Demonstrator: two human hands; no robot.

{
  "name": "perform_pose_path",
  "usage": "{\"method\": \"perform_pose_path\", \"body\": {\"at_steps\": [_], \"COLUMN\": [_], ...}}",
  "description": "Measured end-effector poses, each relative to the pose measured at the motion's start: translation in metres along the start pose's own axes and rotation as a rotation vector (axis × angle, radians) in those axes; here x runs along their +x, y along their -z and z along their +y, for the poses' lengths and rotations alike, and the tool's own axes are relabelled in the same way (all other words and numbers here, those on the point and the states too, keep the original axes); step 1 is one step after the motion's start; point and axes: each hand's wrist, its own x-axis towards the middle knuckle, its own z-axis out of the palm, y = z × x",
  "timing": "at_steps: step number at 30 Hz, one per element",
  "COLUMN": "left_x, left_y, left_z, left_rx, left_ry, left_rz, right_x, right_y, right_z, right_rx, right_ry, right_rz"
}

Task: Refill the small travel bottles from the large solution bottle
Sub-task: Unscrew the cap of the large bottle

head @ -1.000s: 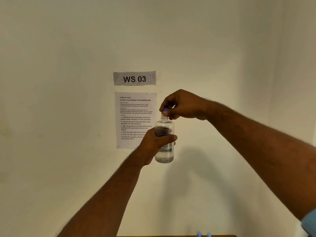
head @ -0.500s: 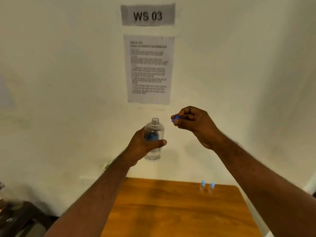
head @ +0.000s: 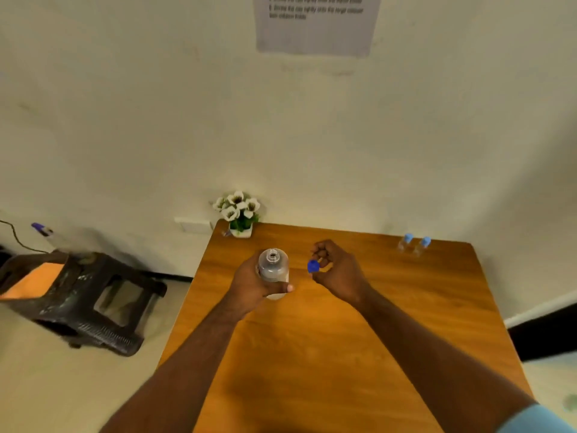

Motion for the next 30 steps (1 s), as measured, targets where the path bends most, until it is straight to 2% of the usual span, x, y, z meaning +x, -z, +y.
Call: {"method": "perform_pose_path", "body": {"at_steps": [6,11,14,18,30], "left_x": [0.010,0.012,0.014,0.017,0.022], "left_y": [0.002,0.003,0.006,0.012,0.015], "left_z": [-0.061,-0.102,-0.119,-0.137,-0.151], "left_rx": [0.025,-0.006,-0.033,0.040,0.098], "left_ry": [0.070,0.125,0.150,0.143,0.112], "left_rz": [0.018,0.007,0.000,-0.001,-0.059], "right_x": [-0.005,-0.001,0.001,0.005,0.004], "right_y": [-0.094,-0.144,-0.160,-0.172,-0.189], "right_z": [0.050,0.076,0.087,0.096,0.103], "right_rx": [-0.032,-0.050,-0.103,-0.163,-0.245], "right_ry": [-0.121,-0.230,-0.283,-0.336,-0.335], "right_rz": [-0.046,-0.021,-0.013,-0.022,-0.042]}}
